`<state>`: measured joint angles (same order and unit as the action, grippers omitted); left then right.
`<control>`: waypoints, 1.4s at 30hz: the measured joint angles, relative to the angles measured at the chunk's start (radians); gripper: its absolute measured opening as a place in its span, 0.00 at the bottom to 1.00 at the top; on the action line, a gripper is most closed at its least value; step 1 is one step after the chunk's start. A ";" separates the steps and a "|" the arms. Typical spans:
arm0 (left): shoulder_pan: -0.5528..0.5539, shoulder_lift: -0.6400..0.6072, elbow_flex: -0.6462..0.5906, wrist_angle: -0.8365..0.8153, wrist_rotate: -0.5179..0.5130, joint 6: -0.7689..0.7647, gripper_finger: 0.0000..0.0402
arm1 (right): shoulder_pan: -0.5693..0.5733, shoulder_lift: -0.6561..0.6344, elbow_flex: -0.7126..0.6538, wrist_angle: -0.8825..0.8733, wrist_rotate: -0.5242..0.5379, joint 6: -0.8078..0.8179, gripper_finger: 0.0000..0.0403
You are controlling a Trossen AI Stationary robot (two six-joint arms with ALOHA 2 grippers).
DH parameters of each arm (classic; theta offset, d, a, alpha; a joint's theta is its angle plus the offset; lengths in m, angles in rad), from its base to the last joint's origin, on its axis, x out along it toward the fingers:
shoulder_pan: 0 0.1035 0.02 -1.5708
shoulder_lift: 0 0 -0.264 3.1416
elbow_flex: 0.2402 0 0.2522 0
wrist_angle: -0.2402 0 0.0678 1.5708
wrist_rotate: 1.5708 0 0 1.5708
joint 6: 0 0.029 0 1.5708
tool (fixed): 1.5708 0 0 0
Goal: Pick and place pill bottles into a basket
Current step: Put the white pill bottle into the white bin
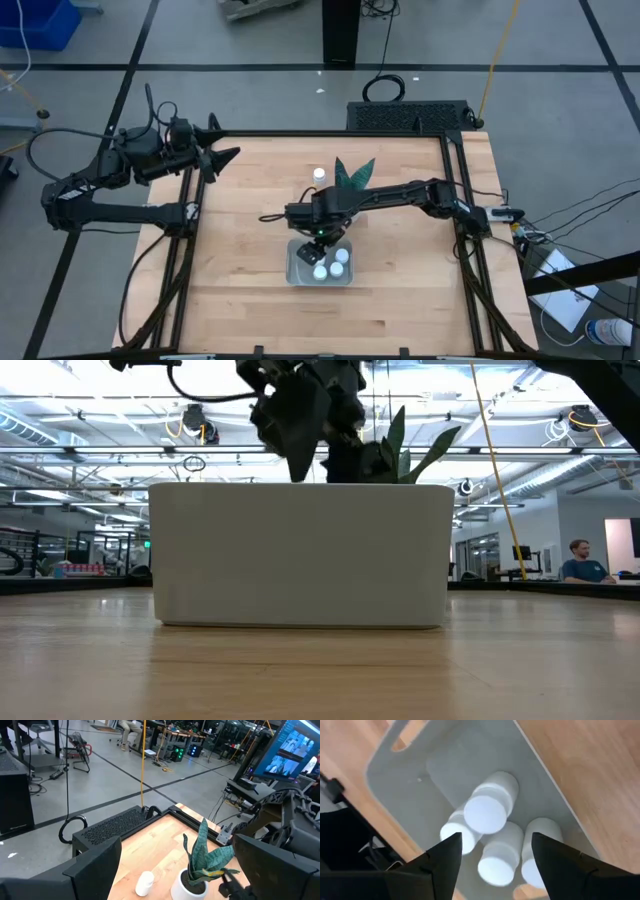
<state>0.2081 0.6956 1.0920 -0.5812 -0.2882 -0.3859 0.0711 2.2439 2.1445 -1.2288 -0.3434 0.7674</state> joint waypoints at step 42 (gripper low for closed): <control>0.000 0.217 -0.001 0.055 0.000 0.014 0.97 | 0.189 -1.509 -1.311 1.016 0.816 -0.363 0.00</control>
<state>0.2081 0.9127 1.0908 -0.5266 -0.2883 -0.3717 0.2601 0.7350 0.8335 -0.2127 0.4728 0.4041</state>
